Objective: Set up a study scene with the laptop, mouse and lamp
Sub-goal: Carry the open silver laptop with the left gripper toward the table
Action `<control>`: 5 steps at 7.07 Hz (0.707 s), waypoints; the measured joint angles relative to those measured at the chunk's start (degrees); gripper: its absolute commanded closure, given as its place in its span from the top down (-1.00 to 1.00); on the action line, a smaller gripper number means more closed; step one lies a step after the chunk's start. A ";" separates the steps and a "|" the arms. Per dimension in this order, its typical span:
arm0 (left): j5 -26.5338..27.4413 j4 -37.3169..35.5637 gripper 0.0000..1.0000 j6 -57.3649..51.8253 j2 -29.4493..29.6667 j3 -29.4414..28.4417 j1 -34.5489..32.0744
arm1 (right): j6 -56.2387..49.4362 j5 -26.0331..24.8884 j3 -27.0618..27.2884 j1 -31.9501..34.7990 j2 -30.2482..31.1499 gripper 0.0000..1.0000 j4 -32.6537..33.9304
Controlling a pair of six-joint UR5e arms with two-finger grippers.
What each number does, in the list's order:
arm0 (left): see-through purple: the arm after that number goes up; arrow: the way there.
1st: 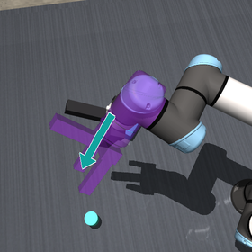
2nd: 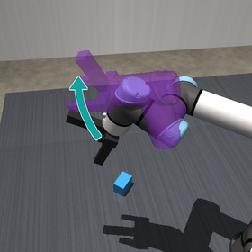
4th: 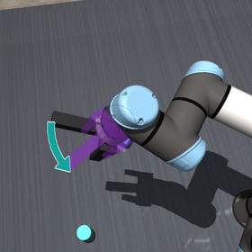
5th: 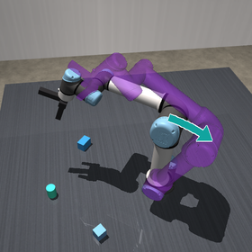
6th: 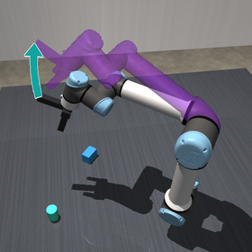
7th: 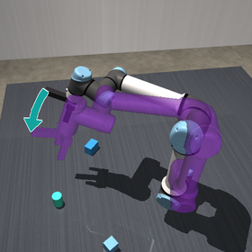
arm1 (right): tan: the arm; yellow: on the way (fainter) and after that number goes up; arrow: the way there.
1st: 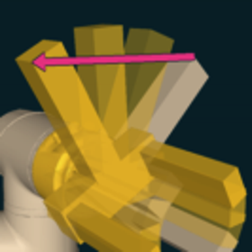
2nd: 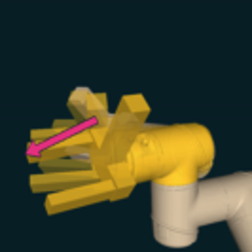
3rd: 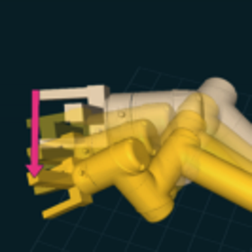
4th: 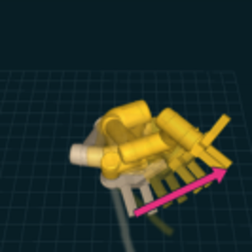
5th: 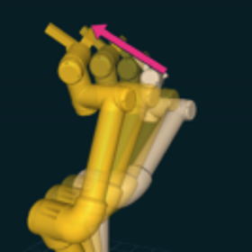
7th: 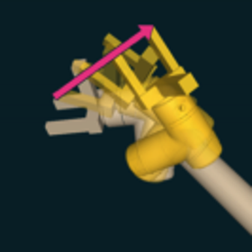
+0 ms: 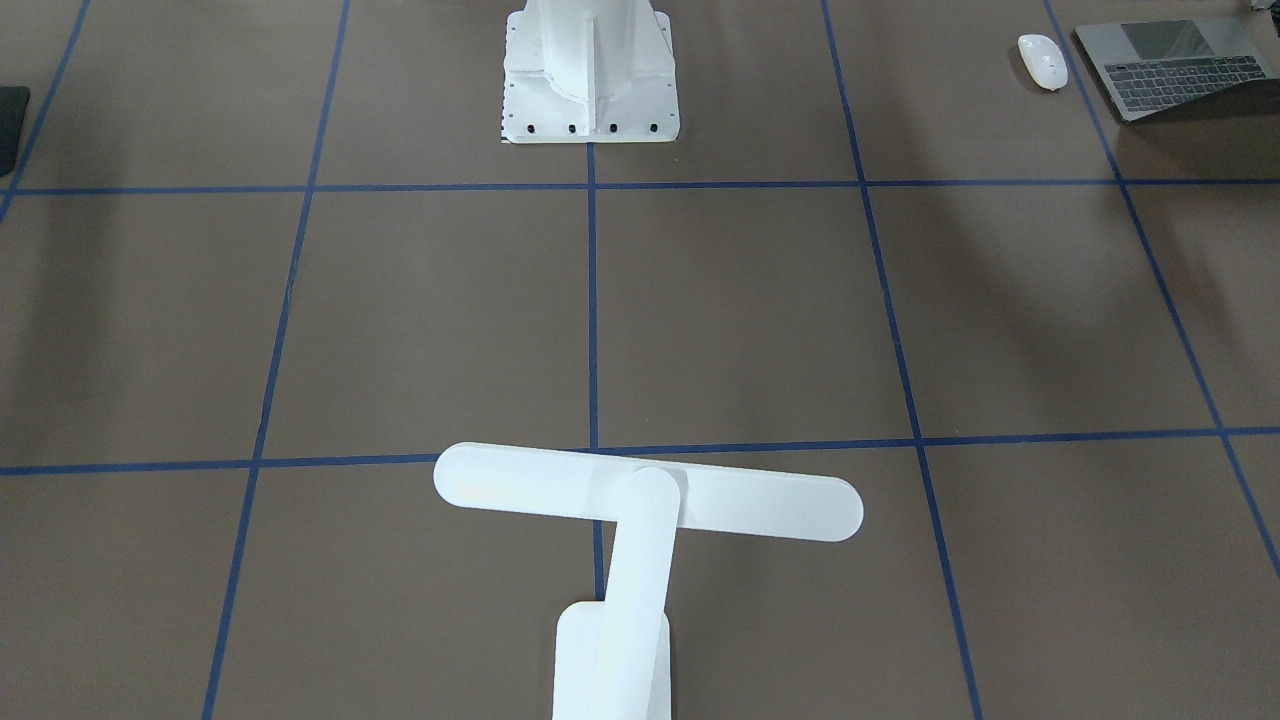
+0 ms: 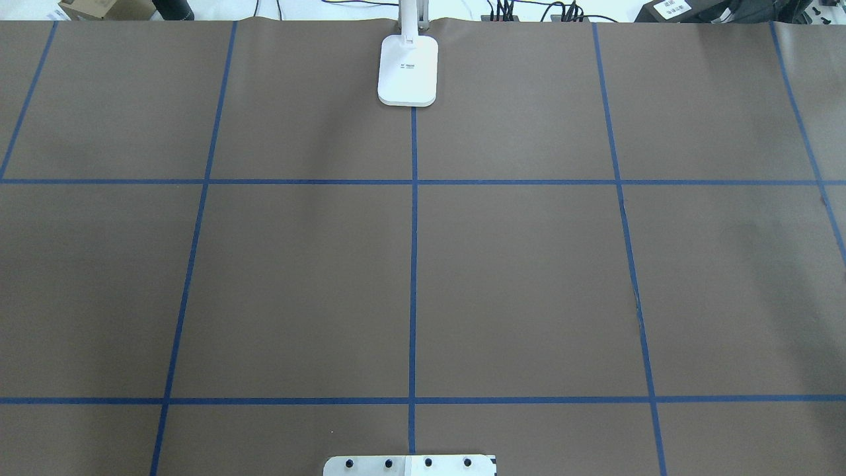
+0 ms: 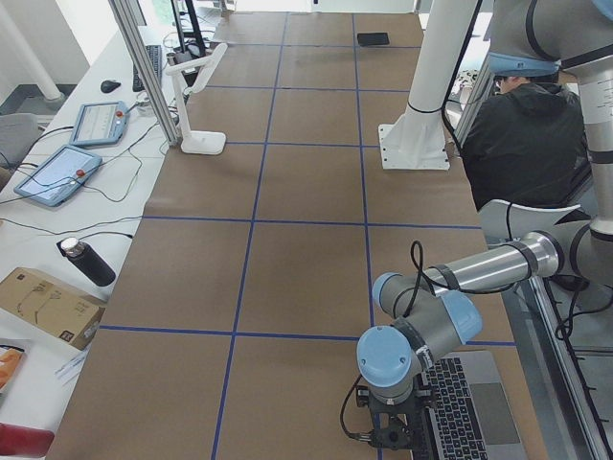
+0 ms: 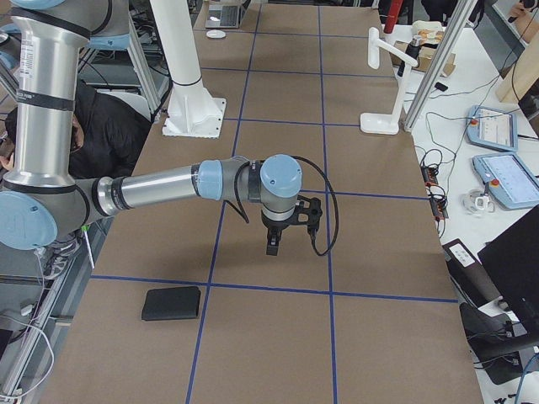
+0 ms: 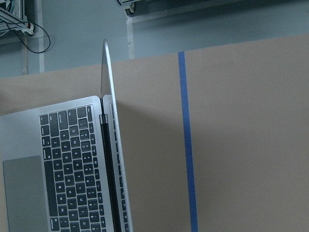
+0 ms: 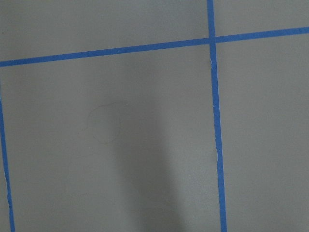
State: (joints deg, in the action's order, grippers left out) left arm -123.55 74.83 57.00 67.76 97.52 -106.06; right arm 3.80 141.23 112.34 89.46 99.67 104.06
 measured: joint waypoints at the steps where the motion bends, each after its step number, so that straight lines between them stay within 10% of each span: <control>1: -0.04 0.71 1.00 -0.59 -0.79 -0.65 -0.02 | 0.04 0.00 0.07 0.01 0.00 0.99 0.00; 2: -0.08 1.25 1.00 -1.16 -1.14 -1.58 -0.02 | 0.06 0.01 0.15 0.01 0.01 0.99 0.00; 5: -0.17 4.98 -0.19 -1.81 -1.35 -4.80 -0.14 | 0.07 0.23 0.18 0.02 -0.13 0.99 0.00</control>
State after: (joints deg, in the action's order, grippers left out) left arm -123.72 79.81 55.19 66.42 92.72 -106.20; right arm 3.87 141.46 112.52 89.47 99.54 104.06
